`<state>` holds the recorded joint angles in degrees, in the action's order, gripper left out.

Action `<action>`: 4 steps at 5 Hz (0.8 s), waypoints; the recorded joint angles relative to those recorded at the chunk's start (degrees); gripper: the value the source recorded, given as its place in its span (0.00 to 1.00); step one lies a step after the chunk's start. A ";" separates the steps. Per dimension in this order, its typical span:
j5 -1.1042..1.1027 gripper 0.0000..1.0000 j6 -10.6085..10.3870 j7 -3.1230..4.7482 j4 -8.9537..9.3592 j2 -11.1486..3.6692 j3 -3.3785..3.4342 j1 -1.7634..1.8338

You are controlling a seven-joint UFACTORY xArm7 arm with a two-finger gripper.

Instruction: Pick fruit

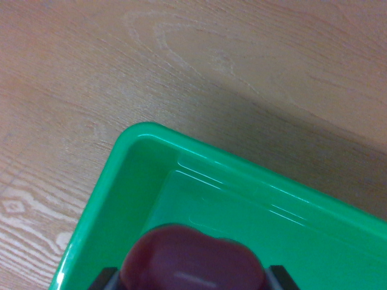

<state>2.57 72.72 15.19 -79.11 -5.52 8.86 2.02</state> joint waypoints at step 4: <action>0.19 1.00 4.22 -0.03 -2.61 1.62 0.09 -0.13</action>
<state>2.76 76.94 15.16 -81.72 -3.89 8.94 1.89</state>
